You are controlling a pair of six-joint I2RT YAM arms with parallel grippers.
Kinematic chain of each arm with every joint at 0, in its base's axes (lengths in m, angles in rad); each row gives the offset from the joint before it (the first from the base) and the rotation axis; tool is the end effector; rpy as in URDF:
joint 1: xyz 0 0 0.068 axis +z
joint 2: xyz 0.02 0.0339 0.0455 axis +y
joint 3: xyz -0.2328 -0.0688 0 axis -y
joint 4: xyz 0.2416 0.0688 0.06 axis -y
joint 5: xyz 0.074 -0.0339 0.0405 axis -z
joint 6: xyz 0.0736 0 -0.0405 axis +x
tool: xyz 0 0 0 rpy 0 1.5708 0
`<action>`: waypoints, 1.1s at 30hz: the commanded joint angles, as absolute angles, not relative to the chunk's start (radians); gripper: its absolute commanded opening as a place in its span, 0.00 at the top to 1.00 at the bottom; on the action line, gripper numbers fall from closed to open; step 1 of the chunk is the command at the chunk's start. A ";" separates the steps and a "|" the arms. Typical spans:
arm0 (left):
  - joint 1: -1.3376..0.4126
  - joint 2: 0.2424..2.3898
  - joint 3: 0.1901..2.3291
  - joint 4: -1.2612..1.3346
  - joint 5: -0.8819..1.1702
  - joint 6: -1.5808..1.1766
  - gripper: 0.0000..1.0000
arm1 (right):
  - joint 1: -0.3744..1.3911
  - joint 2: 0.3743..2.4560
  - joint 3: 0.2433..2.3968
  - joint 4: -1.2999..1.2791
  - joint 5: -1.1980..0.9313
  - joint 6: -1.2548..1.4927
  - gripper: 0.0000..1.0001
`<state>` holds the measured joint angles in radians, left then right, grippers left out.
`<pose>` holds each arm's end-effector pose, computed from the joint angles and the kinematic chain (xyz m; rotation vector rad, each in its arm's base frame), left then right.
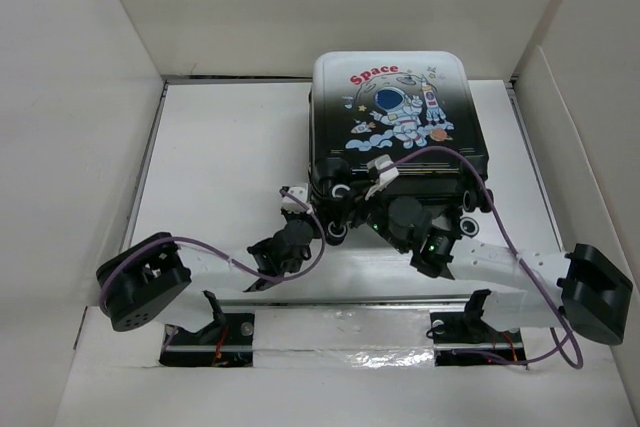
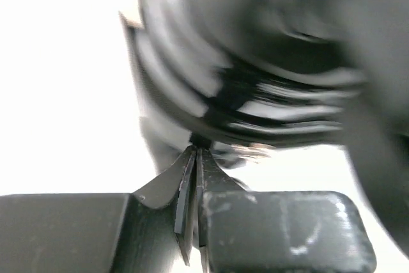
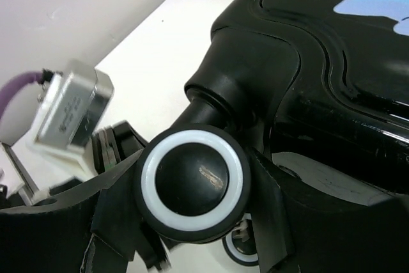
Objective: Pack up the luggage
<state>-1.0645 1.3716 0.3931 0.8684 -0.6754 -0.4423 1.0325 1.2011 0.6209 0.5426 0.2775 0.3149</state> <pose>0.1805 -0.2306 0.1603 0.0108 1.6887 -0.5744 0.1791 0.2606 0.2429 -0.3726 1.6271 0.8135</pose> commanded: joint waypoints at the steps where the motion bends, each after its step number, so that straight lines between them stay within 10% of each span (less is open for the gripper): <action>1: -0.977 1.310 0.400 0.925 -0.802 -0.420 1.00 | 1.091 1.098 0.617 0.628 0.117 0.374 1.00; 19: -1.115 1.213 0.272 0.940 -0.385 -0.386 1.00 | 1.071 1.035 0.644 0.494 0.141 0.327 1.00; 23: -1.115 1.249 0.285 0.979 -0.387 -0.403 0.67 | 1.071 1.057 0.670 0.503 0.121 0.324 1.00; 26: -1.126 1.288 0.328 0.968 -0.338 -0.385 0.66 | 1.062 1.087 0.686 0.511 0.117 0.324 1.00; 33: -1.184 1.342 0.325 0.980 -0.356 -0.405 1.00 | 1.028 1.127 0.701 0.532 0.094 0.328 1.00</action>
